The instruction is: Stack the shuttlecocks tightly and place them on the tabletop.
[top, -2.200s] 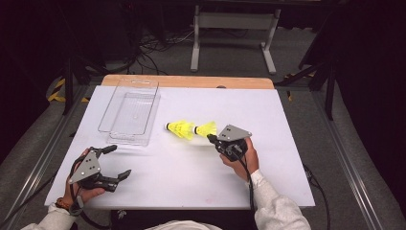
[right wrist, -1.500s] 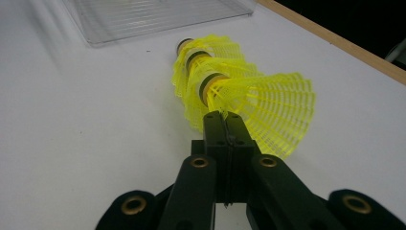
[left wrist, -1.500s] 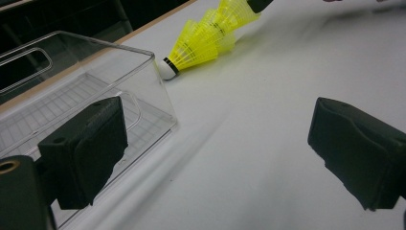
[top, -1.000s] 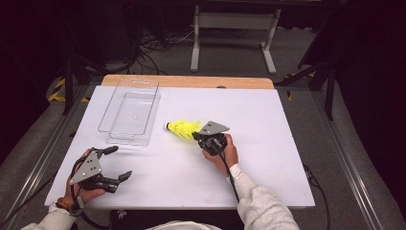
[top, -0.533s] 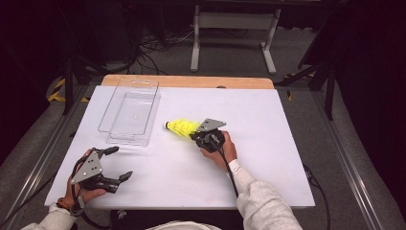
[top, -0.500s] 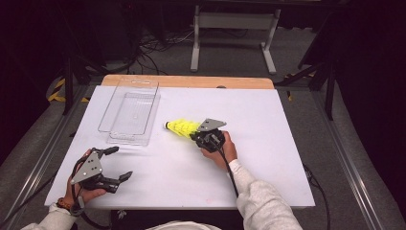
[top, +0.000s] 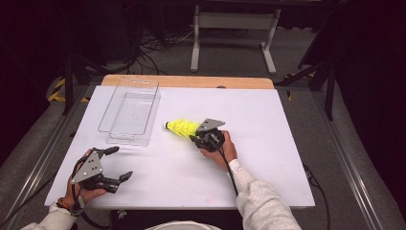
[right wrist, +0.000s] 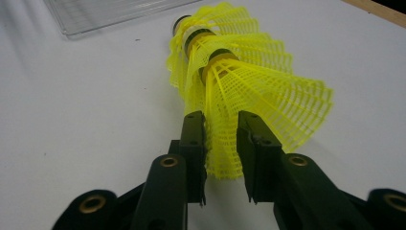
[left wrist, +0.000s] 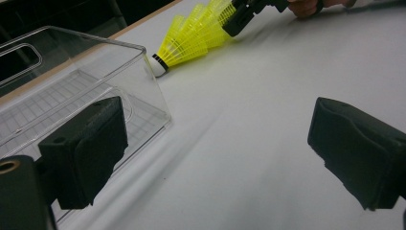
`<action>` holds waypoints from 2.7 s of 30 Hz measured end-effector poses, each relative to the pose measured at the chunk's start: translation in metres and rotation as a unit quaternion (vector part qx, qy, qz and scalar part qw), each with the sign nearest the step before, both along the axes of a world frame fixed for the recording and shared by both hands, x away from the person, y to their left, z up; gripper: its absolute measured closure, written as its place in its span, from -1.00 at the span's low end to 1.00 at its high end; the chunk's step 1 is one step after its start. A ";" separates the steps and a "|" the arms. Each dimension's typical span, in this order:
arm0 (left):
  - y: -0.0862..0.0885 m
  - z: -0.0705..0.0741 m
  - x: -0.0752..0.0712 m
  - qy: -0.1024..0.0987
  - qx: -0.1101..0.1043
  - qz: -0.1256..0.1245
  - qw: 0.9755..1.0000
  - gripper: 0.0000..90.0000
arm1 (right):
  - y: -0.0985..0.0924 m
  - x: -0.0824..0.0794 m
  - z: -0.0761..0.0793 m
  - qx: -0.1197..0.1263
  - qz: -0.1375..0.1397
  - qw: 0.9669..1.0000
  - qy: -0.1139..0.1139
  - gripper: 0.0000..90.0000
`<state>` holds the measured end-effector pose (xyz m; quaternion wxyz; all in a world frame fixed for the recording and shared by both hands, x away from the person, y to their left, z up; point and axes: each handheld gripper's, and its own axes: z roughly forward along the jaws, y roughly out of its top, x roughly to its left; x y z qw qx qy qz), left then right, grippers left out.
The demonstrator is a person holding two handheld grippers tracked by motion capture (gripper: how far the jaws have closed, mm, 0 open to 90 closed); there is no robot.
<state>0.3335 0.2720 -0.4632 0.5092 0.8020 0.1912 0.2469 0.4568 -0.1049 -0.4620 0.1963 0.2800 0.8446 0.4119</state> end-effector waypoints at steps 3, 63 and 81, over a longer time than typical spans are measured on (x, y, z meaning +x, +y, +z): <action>0.000 0.000 0.000 0.000 0.001 0.000 1.000 -0.84 | 0.000 0.000 0.000 -0.002 0.001 1.000 0.001 0.55; -0.001 0.001 -0.001 -0.004 0.013 0.000 1.000 -0.83 | -0.034 -0.076 0.054 0.021 0.033 0.991 -0.130 -0.17; -0.001 0.001 -0.001 -0.006 0.016 -0.001 1.000 -0.83 | -0.040 -0.087 0.050 0.009 0.033 0.989 -0.145 -0.31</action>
